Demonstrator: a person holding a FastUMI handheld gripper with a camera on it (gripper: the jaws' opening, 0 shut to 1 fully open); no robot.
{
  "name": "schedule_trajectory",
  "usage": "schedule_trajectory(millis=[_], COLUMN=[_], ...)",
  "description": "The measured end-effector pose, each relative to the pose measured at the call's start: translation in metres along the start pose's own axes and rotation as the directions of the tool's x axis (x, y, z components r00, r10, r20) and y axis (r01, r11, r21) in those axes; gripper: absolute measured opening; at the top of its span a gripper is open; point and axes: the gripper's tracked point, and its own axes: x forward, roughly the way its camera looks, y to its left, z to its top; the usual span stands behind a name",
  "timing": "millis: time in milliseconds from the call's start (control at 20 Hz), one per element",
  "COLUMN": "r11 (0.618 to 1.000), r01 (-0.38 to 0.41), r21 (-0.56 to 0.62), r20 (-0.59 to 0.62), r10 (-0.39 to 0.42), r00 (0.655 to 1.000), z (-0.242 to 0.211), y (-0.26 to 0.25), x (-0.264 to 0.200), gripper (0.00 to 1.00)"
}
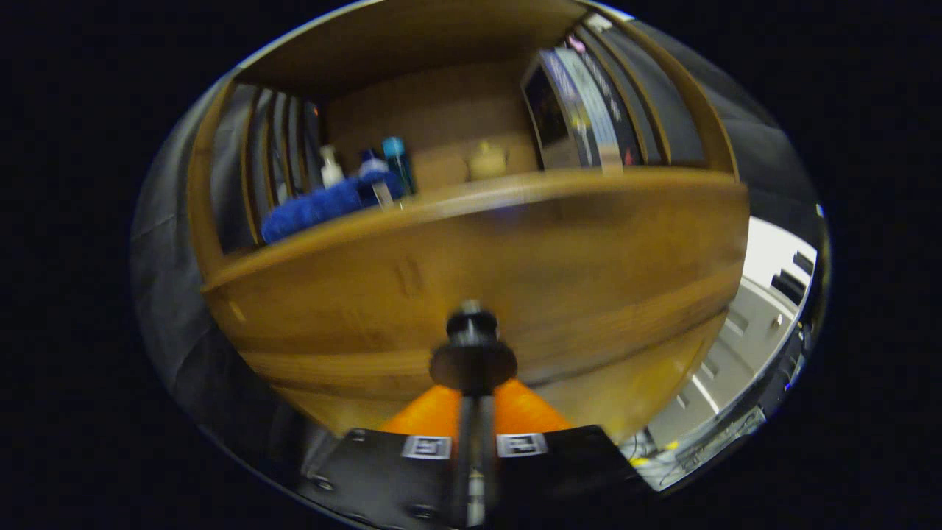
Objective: Pull open the drawer, take out the items inside it, and place them on the countertop above the cabinet.
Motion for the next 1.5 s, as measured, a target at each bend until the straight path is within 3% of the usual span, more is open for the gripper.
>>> schedule_trajectory(millis=[100, 150, 200, 250, 350, 600, 800, 1100, 1250, 1500], r11=[0.999, 0.999, 0.997, 0.998, 0.997, 0.983, 0.98, 0.983, 0.991, 0.984], r01=[0.021, 0.034, 0.075, 0.063, -0.002, 0.038, 0.088, 0.099, 0.084, 0.109], r21=[0.042, 0.034, 0.011, -0.03, -0.081, -0.179, -0.179, -0.156, -0.102, -0.145], r20=[0.149, 0.205, 0.204, 0.156, 0.172, 0.277, 0.251, 0.204, 0.226, 0.224], r10=[-0.027, -0.04, -0.075, -0.057, 0.016, 0.014, -0.042, -0.066, -0.059, -0.074], r00=[0.989, 0.978, 0.976, 0.986, 0.985, 0.961, 0.967, 0.977, 0.972, 0.972], z=[0.023, 0.036, 0.041, 0.03, 0.029, 0.067, 0.068, 0.062, 0.067, 0.062], y=[-0.003, -0.006, -0.012, -0.01, 0.009, 0.024, 0.017, 0.012, 0.013, 0.014], x=[-0.009, -0.021, -0.023, -0.03, -0.048, -0.049, -0.038, -0.038, -0.039, -0.048], gripper=[0.09, 0.09, 0.2, 0.32, 0.54, 0.79, 0.54, 0.51, 0.39, 0.39])
